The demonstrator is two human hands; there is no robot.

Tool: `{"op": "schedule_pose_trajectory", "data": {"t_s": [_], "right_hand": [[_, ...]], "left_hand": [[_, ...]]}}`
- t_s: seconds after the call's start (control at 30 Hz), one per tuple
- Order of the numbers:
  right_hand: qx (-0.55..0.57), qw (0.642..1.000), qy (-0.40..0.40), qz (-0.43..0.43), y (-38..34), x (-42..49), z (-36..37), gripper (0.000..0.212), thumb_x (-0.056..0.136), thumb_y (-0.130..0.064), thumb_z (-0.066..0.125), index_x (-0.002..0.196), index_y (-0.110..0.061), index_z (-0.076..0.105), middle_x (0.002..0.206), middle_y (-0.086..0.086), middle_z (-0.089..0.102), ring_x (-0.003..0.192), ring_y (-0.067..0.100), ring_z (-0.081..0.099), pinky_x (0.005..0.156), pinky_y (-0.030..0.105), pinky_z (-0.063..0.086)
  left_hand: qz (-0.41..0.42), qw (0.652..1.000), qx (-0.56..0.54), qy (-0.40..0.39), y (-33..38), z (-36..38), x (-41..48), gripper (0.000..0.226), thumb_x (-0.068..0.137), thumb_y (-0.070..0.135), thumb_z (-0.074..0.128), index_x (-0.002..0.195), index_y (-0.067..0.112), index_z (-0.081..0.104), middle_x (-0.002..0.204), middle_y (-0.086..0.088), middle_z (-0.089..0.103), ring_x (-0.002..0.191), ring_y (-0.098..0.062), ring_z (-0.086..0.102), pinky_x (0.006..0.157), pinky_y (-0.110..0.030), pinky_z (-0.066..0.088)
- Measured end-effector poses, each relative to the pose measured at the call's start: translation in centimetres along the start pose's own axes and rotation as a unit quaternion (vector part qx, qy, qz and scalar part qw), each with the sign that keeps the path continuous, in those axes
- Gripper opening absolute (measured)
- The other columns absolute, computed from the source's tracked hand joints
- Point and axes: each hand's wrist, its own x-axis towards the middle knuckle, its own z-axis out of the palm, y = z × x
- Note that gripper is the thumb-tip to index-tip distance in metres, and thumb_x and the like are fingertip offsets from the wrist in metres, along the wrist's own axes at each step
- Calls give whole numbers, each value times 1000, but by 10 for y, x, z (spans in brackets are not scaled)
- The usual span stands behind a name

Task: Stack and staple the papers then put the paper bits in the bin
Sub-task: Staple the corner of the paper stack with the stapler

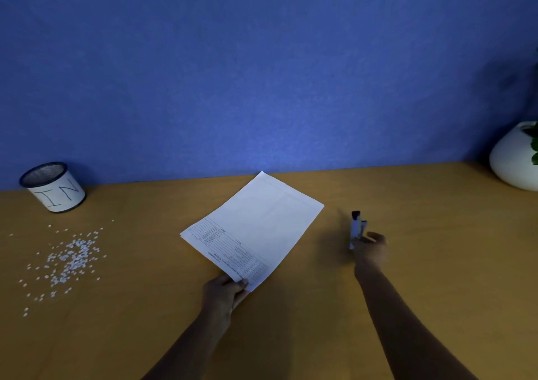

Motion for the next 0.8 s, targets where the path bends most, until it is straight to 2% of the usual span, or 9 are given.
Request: {"op": "schedule_pose_trajectory", "data": {"t_s": [0.1, 0.17, 0.23, 0.3, 0.37, 0.43, 0.63, 0.7, 0.8], "right_hand": [[198, 970, -104, 95, 5, -39, 8, 50, 87, -1, 59, 133, -3, 41, 120, 18, 57, 98, 29, 57, 84, 35, 44], [280, 930, -195, 135, 7, -67, 9, 41, 91, -2, 53, 130, -10, 44, 108, 12, 59, 88, 23, 60, 78, 32, 48], [280, 907, -273, 155, 9, -93, 8, 15, 90, -2, 50, 100, -9, 59, 87, 7, 62, 73, 17, 59, 61, 27, 50], [265, 896, -313, 172, 15, -108, 8, 18, 87, 2, 48, 75, -6, 60, 69, 6, 58, 59, 14, 57, 52, 25, 49], [248, 895, -326, 176, 18, -121, 10, 23, 87, 5, 46, 68, -3, 56, 59, 7, 53, 47, 12, 54, 44, 23, 47], [232, 895, -336, 179, 22, -129, 11, 21, 88, 4, 49, 69, -3, 55, 57, 7, 49, 40, 11, 50, 40, 21, 43], [154, 931, -299, 140, 38, -144, 21, 16, 81, -1, 66, 69, -4, 56, 53, 4, 56, 43, 10, 55, 42, 20, 47], [149, 929, -312, 132, 39, -150, 24, 9, 79, -3, 69, 75, -1, 61, 63, 8, 64, 53, 15, 62, 50, 24, 51], [144, 927, -322, 125, 38, -155, 29, 7, 77, -4, 71, 81, -2, 65, 67, 8, 69, 58, 17, 66, 53, 25, 52]], "left_hand": [[0, 1000, -12, 3, 4, 3, -6, 23, 81, -13, 58, 103, -5, 62, 87, -7, 63, 90, -24, 60, 55, -20, 57], [4, 1000, -13, -1, 6, 3, -8, 25, 81, -13, 58, 105, -5, 62, 87, -7, 63, 86, -21, 60, 53, -18, 57], [7, 1000, -17, -8, 7, 4, -11, 27, 82, -13, 58, 107, -6, 62, 89, -8, 64, 85, -20, 61, 52, -17, 56], [12, 1000, -24, -11, 8, 5, -15, 28, 82, -13, 58, 109, -9, 61, 90, -10, 65, 84, -20, 62, 52, -17, 56], [16, 999, -29, -13, 10, 6, -18, 28, 82, -13, 58, 109, -9, 60, 89, -10, 65, 83, -19, 62, 53, -17, 56], [22, 999, -31, -15, 11, 8, -20, 27, 82, -13, 58, 108, -8, 61, 89, -9, 64, 82, -19, 62, 54, -17, 57], [48, 998, -31, -13, 15, 14, -26, 22, 82, -13, 58, 100, -2, 63, 87, -5, 64, 81, -17, 62, 53, -17, 56], [54, 998, -25, -7, 15, 15, -28, 20, 82, -12, 59, 98, -1, 64, 85, -4, 65, 80, -17, 62, 58, -19, 58], [65, 998, -9, 8, 14, 15, -29, 14, 80, -9, 63, 83, 3, 68, 88, -11, 68, 85, -25, 65, 76, -33, 57]]}}
